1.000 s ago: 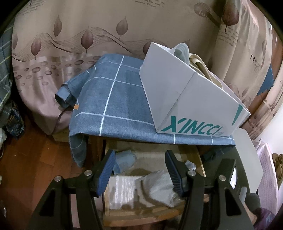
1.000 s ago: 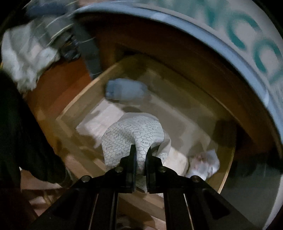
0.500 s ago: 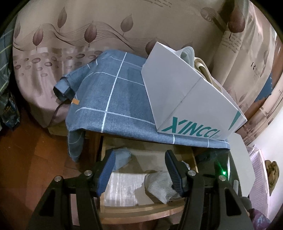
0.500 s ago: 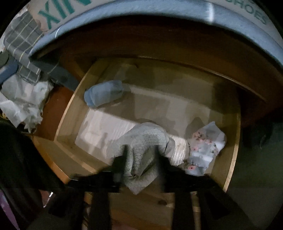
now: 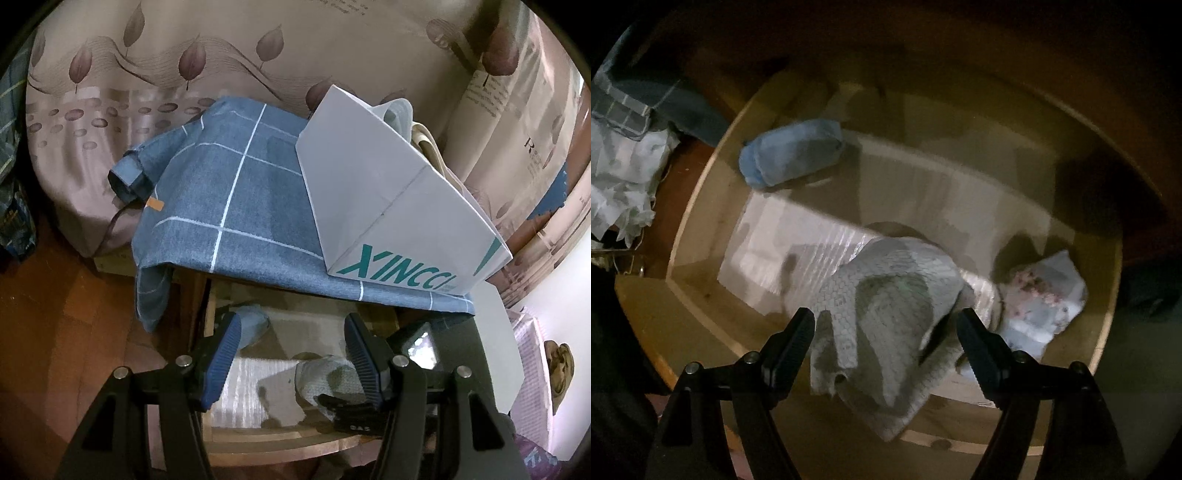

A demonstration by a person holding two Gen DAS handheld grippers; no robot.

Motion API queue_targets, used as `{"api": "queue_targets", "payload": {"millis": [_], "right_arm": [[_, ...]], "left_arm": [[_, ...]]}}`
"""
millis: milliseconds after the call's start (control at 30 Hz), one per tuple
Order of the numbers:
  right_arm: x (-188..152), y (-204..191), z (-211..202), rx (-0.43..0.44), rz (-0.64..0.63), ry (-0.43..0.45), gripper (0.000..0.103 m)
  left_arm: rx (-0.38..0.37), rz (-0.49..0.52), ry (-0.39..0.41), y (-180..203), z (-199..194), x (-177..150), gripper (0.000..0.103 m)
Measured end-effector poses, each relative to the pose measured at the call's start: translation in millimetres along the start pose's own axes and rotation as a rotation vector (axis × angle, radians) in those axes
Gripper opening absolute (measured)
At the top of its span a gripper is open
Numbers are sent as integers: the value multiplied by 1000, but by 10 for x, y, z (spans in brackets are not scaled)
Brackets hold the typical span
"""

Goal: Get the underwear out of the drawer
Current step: 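Lift the underwear out of the drawer with the right tool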

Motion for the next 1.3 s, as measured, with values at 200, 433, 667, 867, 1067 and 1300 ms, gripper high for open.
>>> {"api": "queue_targets", "payload": {"millis": [200,433,667,867,1067,1300], "right_arm": [[-3,2,192,12,32,-56,51],[-73,-86,97,5,-46,-1,14],[-210,15,-347,52,3,93,14],[-332,144,-670,58,37,164,14],[-438,375,-894,65,124,239,14],[-441,448,-936,110,153,279,14]], "left_arm": [[-2,-17,-2,-38,15,12,60],[3,-13,-12,-40,41,7,60],[11,24,-17,2,41,-16,60],[17,50,-32,44,66,-40,60],[18,86,-41,109,90,-75,60],[21,145,-70,223,166,-146,60]]}}
Point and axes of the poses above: each gripper's, at about its wrist camera, not at the fingertips, and z roughly the way its jaws point, y to its right, x to its top, the point moved 6 cm from there along z, roughly the way its jaws point, and after that the axes turned 1 degree about -z, right-handed, at the moved point
